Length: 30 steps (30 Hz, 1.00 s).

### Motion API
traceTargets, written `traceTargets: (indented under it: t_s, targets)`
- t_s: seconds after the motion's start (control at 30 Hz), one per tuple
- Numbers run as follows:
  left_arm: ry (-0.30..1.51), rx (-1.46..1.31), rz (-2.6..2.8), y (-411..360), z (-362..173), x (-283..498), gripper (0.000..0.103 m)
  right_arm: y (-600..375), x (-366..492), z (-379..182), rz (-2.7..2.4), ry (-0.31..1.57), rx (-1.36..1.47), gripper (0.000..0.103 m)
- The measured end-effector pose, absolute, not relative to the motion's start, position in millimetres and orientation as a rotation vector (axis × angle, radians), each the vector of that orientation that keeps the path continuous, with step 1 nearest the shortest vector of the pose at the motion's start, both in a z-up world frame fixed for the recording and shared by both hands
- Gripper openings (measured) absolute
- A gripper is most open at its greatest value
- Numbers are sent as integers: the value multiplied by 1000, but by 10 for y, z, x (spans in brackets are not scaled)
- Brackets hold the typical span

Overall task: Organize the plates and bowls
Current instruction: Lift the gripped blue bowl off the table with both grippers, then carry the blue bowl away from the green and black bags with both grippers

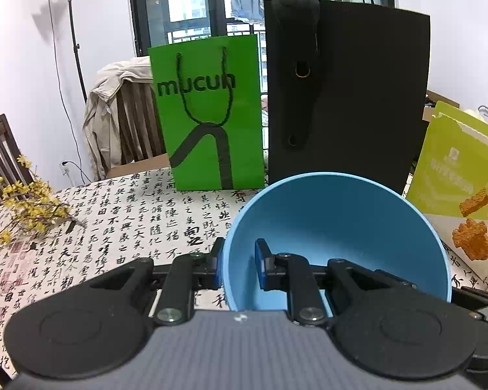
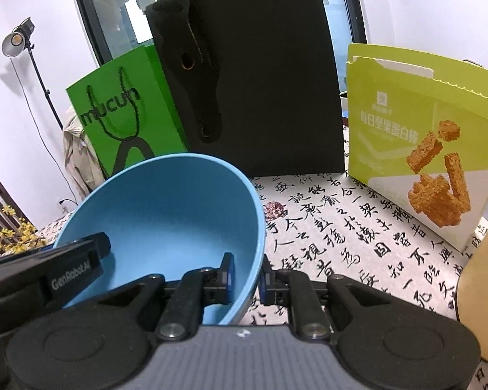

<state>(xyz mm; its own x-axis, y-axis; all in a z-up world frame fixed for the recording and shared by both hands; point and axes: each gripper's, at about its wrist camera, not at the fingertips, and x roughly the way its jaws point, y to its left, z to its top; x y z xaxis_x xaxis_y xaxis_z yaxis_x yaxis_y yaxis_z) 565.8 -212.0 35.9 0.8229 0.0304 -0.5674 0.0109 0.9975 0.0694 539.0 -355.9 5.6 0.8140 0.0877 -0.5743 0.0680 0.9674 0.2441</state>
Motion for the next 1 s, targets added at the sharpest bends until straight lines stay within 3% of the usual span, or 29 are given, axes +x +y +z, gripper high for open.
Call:
traceTargets:
  t_s: [1.0]
  targets:
    - [532,33,2,-1564,680,4732,20,-3016,4471,381,23,570,223,14]
